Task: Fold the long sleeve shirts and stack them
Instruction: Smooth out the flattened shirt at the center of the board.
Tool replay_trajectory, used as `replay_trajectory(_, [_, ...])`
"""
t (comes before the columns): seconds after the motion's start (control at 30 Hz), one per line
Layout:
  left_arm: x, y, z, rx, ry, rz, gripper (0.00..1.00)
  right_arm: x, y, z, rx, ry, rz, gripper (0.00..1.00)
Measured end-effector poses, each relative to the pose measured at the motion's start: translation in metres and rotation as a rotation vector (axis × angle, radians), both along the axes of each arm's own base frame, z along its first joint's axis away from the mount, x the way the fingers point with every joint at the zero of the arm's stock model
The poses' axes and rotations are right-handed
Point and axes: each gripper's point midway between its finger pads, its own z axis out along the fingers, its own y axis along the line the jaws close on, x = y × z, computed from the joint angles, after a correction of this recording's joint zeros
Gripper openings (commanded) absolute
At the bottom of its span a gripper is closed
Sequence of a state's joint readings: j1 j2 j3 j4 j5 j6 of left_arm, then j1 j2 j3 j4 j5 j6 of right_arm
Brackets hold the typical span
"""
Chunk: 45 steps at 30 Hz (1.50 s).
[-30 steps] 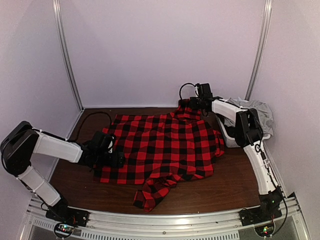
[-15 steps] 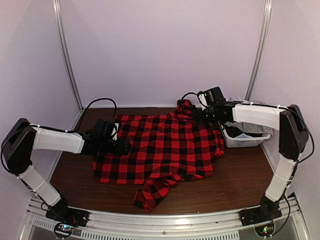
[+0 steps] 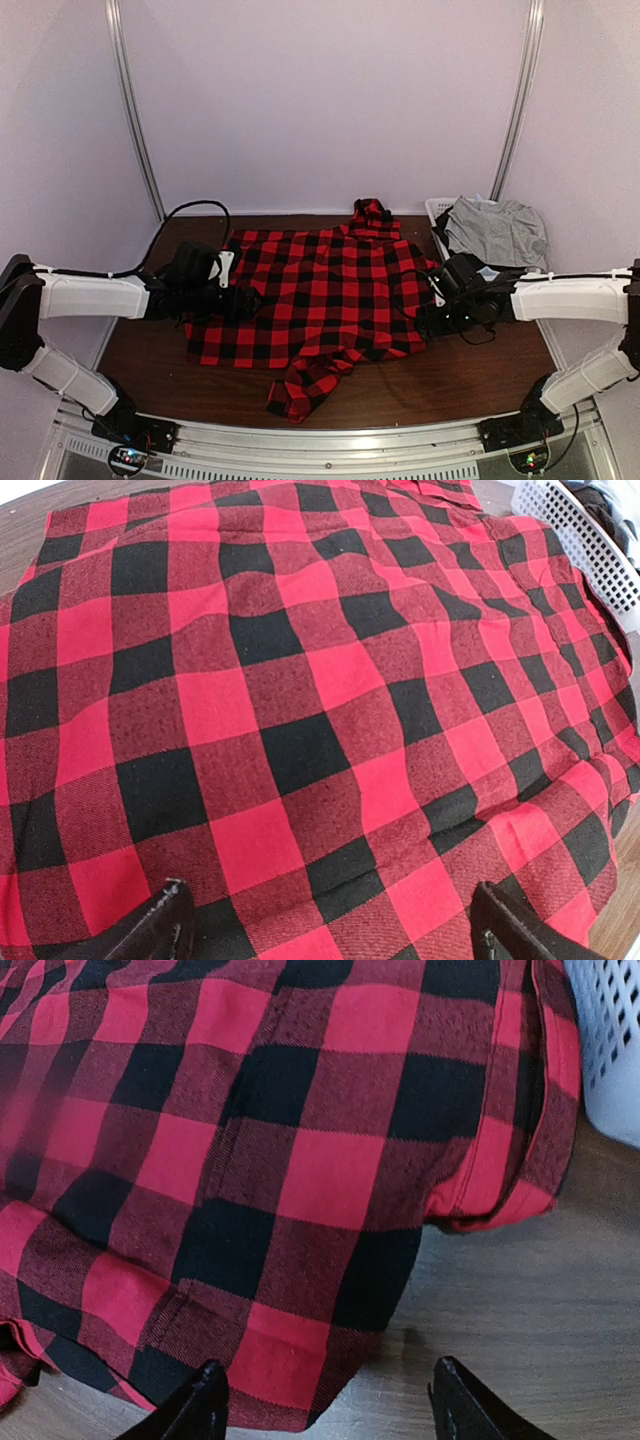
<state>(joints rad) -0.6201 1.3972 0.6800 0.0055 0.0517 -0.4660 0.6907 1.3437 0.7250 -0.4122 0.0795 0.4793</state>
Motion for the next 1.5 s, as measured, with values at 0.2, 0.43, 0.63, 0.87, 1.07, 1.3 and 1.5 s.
replay_trajectory(0.2, [-0.004, -0.003, -0.002, -0.006, 0.009, -0.014, 0.98, -0.019, 0.0, -0.023, 0.086, 0.059, -0.04, 0.7])
replay_trajectory(0.43, [-0.014, -0.003, -0.015, -0.004, 0.035, -0.034, 0.97, -0.021, 0.016, -0.032, 0.212, 0.065, -0.051, 0.55])
replay_trajectory(0.63, [-0.024, 0.0, -0.035, 0.021, 0.082, -0.043, 0.97, -0.018, 0.027, -0.031, 0.286, 0.059, -0.05, 0.27])
replay_trajectory(0.87, [-0.03, 0.003, -0.045, 0.023, 0.114, -0.03, 0.97, -0.019, 0.024, -0.029, 0.293, 0.055, -0.058, 0.0])
replay_trajectory(1.07, [-0.03, 0.002, -0.045, 0.019, 0.115, -0.032, 0.97, -0.005, 0.004, 0.01, 0.233, -0.007, -0.086, 0.0])
replay_trajectory(1.3, [-0.031, 0.008, -0.063, 0.063, 0.147, -0.015, 0.97, 0.046, -0.022, 0.077, 0.164, -0.136, -0.136, 0.07])
replay_trajectory(1.5, [-0.015, 0.006, -0.069, 0.095, 0.114, 0.013, 0.97, 0.101, -0.022, 0.075, 0.057, -0.122, -0.126, 0.54])
